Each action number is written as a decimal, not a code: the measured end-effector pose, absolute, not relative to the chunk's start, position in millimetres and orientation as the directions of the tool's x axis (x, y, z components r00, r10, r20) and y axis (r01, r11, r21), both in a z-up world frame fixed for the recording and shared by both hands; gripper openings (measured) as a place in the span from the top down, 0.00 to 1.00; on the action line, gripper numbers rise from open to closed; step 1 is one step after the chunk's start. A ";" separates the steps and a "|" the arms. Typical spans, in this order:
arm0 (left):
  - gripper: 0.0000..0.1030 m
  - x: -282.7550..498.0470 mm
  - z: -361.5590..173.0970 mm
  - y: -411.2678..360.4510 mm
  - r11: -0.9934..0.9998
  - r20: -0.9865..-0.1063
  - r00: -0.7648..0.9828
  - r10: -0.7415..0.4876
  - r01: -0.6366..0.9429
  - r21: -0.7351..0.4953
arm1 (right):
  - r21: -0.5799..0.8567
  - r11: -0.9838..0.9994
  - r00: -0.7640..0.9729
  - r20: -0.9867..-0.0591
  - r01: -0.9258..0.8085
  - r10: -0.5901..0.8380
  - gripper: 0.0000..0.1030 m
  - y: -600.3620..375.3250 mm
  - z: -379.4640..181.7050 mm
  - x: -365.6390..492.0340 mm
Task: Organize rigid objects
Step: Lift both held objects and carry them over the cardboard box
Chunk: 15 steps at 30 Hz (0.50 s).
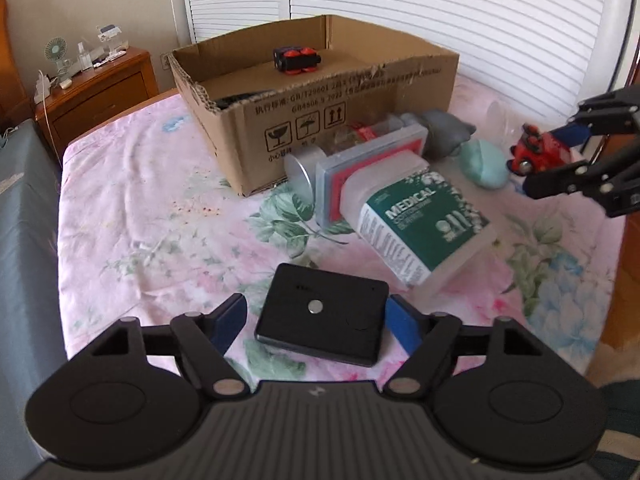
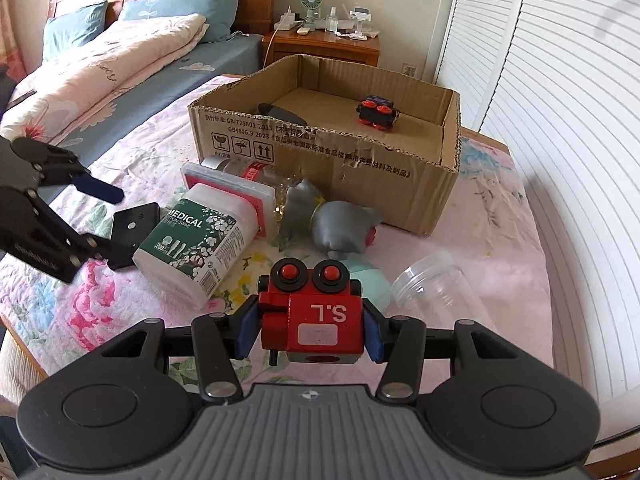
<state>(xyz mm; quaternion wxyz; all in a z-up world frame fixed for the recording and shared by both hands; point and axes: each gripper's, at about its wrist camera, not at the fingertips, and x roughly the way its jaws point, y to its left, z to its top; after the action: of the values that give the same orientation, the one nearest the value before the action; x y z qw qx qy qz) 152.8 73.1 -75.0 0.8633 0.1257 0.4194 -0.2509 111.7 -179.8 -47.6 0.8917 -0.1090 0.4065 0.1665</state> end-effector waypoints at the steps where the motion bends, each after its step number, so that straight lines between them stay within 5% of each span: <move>1: 0.25 156.1 -77.5 72.7 0.841 -0.791 0.512 -0.335 0.541 -0.006 | -0.058 0.921 0.614 -0.761 -0.384 0.209 0.45 -179.7 -47.4 111.7; 15: 0.32 156.4 -73.4 69.3 0.809 -0.799 0.495 -0.340 0.587 0.020 | -0.083 0.917 0.626 -0.754 -0.390 0.198 0.45 -179.2 -40.6 116.8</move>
<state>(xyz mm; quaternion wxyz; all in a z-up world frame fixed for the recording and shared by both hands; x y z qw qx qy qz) 156.4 69.3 -73.4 0.8522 0.1463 0.4223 -0.2719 116.8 -179.2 -40.6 0.8937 -0.1201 0.4000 0.1643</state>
